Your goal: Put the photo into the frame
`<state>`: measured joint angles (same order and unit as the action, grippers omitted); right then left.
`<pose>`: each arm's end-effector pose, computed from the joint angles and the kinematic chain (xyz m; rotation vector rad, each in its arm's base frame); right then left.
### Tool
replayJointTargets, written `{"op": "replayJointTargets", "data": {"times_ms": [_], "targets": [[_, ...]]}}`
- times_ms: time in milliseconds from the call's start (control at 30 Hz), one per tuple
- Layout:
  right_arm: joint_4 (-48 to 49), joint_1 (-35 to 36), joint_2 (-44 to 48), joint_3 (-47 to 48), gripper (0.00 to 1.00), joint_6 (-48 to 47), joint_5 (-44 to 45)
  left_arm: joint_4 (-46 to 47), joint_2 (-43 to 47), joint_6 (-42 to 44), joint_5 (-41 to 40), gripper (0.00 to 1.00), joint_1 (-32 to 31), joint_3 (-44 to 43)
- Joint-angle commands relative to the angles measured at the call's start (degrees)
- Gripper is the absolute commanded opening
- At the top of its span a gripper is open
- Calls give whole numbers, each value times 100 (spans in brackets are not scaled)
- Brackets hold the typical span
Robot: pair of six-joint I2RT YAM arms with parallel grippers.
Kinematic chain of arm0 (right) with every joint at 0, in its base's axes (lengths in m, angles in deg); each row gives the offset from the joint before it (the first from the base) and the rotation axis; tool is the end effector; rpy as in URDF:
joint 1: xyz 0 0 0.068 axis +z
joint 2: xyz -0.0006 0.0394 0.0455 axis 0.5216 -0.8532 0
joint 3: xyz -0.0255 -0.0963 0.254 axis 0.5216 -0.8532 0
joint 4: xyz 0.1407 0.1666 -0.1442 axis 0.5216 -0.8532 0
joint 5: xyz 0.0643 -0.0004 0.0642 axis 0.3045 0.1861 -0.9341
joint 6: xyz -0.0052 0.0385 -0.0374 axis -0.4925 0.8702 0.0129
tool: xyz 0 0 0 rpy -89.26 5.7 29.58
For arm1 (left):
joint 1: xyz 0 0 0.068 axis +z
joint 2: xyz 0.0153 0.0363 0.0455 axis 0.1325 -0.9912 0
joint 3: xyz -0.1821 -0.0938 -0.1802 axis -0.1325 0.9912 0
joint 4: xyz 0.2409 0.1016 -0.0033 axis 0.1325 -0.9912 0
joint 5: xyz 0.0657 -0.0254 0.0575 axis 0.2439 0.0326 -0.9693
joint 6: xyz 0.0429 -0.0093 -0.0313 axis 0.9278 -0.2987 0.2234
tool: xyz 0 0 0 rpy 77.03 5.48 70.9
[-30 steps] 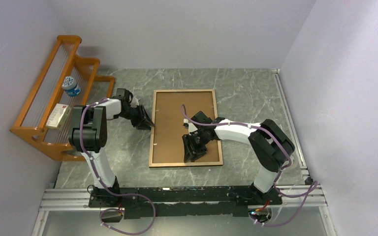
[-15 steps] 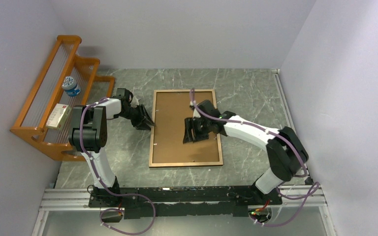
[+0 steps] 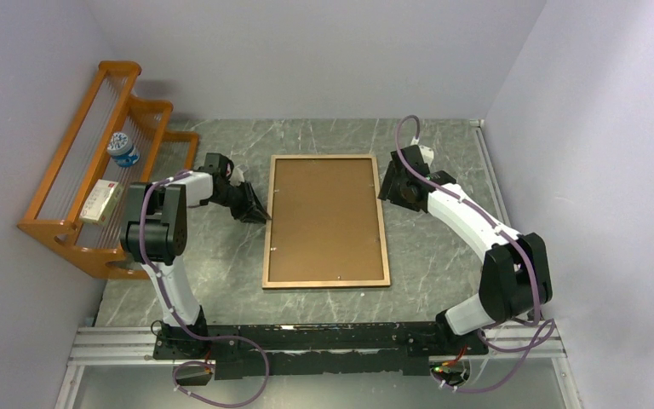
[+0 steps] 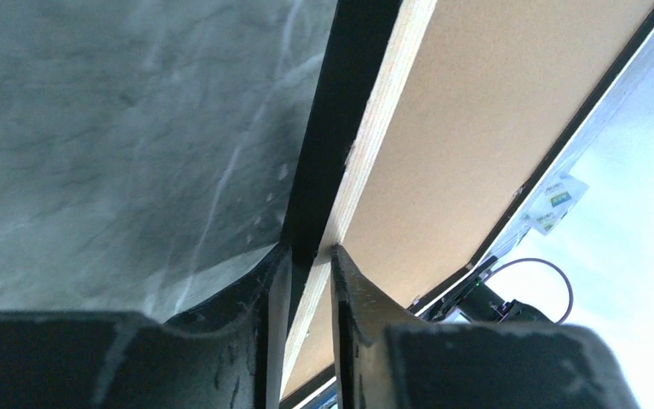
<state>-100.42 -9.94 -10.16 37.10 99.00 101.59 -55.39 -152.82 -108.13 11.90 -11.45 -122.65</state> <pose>0.2913 0.1057 0.2552 0.4001 2.4244 0.1393 0.3564 -0.0452 0.1352 -0.4875 2.8015 -1.0359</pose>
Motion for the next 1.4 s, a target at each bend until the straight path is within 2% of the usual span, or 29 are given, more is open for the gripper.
{"op": "replayJointTargets", "data": {"times_ms": [0,133,233,400,600,767,900,1033,1300,1367], "targets": [[-135,-40,-121,225,64,95,414,315,-8,-76,449,24,-319,-81],[-107,-47,-462,402,64,-60,134,488,-125,-11,686,25,-694,-223],[-112,-38,-782,631,64,-262,-416,285,-285,315,860,27,-1057,-545],[265,252,-1069,786,65,-310,-1220,111,-102,516,521,33,-1254,-706],[-170,1262,-2063,1817,65,-231,-1116,-72,787,178,-935,39,-1054,-284],[-558,1933,-2923,2820,64,-174,-924,-72,1477,-346,-1665,39,-568,323],[-970,2266,-3552,3623,61,-266,-804,85,1785,-667,-1659,41,-144,761],[-1587,2470,-4118,4355,58,-337,-633,131,1863,-757,-1556,42,-23,926],[-2052,2665,-4609,4902,53,-311,-445,180,1770,-783,-1313,44,23,982],[-2209,2690,-4744,5068,48,-296,-465,183,1758,-806,-1271,45,52,982]]}}
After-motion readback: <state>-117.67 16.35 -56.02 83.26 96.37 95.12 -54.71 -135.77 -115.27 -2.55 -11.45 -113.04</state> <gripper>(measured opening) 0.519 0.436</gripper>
